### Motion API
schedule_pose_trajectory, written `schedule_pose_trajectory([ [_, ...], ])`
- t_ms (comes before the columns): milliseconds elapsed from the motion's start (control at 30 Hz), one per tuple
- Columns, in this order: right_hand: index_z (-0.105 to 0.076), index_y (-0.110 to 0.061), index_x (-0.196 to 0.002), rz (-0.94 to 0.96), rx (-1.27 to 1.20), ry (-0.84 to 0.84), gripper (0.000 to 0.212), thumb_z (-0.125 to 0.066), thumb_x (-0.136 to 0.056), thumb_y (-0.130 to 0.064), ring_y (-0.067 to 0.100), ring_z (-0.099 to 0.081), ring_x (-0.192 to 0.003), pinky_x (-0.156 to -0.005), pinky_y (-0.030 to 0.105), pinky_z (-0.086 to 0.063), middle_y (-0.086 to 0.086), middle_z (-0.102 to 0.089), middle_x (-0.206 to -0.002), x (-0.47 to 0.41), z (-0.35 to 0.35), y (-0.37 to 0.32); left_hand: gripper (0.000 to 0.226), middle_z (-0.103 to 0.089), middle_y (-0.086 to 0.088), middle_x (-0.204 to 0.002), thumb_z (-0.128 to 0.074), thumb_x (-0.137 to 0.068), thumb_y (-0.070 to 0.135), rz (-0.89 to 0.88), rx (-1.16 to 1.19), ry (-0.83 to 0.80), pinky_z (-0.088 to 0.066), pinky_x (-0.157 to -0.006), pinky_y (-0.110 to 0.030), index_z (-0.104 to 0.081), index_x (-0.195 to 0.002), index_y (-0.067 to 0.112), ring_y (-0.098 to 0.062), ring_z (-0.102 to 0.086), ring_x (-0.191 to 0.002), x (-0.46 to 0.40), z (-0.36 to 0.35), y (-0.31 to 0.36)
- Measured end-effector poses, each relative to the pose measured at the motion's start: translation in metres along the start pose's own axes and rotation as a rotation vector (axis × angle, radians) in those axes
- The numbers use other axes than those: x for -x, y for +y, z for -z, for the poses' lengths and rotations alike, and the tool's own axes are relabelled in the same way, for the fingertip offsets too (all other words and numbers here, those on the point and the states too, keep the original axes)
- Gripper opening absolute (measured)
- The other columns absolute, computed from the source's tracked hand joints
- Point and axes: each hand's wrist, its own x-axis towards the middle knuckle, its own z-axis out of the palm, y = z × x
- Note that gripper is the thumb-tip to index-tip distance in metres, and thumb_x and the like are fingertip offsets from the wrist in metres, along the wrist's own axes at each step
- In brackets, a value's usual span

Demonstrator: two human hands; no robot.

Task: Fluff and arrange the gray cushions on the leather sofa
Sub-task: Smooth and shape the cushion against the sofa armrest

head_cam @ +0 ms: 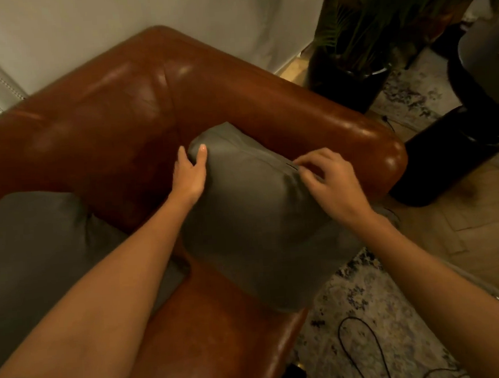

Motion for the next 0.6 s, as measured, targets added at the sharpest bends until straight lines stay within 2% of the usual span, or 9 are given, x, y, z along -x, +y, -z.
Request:
schedule_pose_trajectory([
  [67,-0.065,-0.020,-0.116,0.053,-0.034,-0.039,0.023,-0.052,-0.098,-0.023,0.013,-0.050,-0.115,-0.101,0.033,-0.038,-0.004,-0.058,-0.118,-0.028,-0.020,-0.026,0.068,-0.030,-0.008,-0.156,-0.037,-0.098,0.055,-0.010,0.021,-0.016,-0.024,-0.115,-0.043,-0.020,-0.154,0.021,-0.032,-0.028,-0.142,0.003,0.003,-0.002],
  [133,-0.066,-0.021,-0.116,0.090,-0.076,-0.091,0.023,-0.052,-0.098,-0.020,0.013,-0.051,-0.114,-0.098,0.029,-0.040,-0.004,-0.058,-0.118,-0.053,-0.039,-0.049,0.058,-0.048,-0.009,-0.144,-0.045,-0.097,0.051,-0.090,-0.002,0.043,-0.034,-0.109,-0.038,-0.039,-0.145,0.019,-0.030,-0.042,-0.133,0.006,0.009,-0.008],
  [233,-0.066,-0.021,-0.116,0.122,-0.085,-0.111,0.025,-0.050,-0.098,-0.017,0.016,-0.051,-0.112,-0.096,0.032,-0.041,-0.001,-0.058,-0.116,-0.083,-0.060,-0.074,0.052,-0.061,-0.004,-0.125,-0.057,-0.090,0.053,-0.187,0.007,0.056,-0.047,-0.099,-0.039,-0.054,-0.131,0.021,-0.024,-0.058,-0.115,0.010,0.015,-0.015],
  [333,-0.060,-0.021,-0.126,0.055,-0.086,-0.149,0.029,-0.049,-0.099,-0.023,0.023,-0.046,-0.125,-0.105,0.038,-0.037,0.004,-0.052,-0.130,-0.105,-0.077,-0.088,0.049,-0.065,0.004,-0.107,-0.063,-0.084,0.057,-0.237,-0.027,0.043,-0.052,-0.089,-0.040,-0.060,-0.121,0.025,-0.019,-0.064,-0.098,0.012,0.019,-0.016],
  [400,-0.053,-0.022,-0.135,-0.048,-0.073,-0.179,0.036,-0.049,-0.100,-0.031,0.025,-0.037,-0.133,-0.110,0.038,-0.029,0.005,-0.045,-0.140,-0.111,-0.081,-0.091,0.045,-0.065,0.009,-0.101,-0.060,-0.084,0.061,-0.246,-0.026,0.026,-0.052,-0.089,-0.041,-0.061,-0.116,0.028,-0.016,-0.063,-0.095,0.012,0.022,-0.013],
  [533,-0.057,-0.011,-0.132,-0.073,-0.026,-0.168,0.042,-0.049,-0.100,-0.037,0.023,-0.036,-0.132,-0.103,0.026,-0.026,0.005,-0.045,-0.138,-0.109,-0.080,-0.088,0.044,-0.066,0.006,-0.092,-0.045,-0.090,0.064,-0.202,0.014,0.011,-0.050,-0.090,-0.046,-0.064,-0.106,0.027,-0.016,-0.062,-0.093,0.003,0.028,-0.008],
  [600,-0.057,-0.010,-0.132,-0.043,0.018,-0.224,0.045,-0.050,-0.099,-0.040,0.022,-0.035,-0.130,-0.104,0.028,-0.027,0.005,-0.044,-0.135,-0.106,-0.075,-0.086,0.046,-0.066,0.004,-0.091,-0.045,-0.090,0.065,-0.188,0.019,0.009,-0.051,-0.089,-0.045,-0.063,-0.109,0.026,-0.017,-0.062,-0.092,-0.004,0.027,-0.002],
])
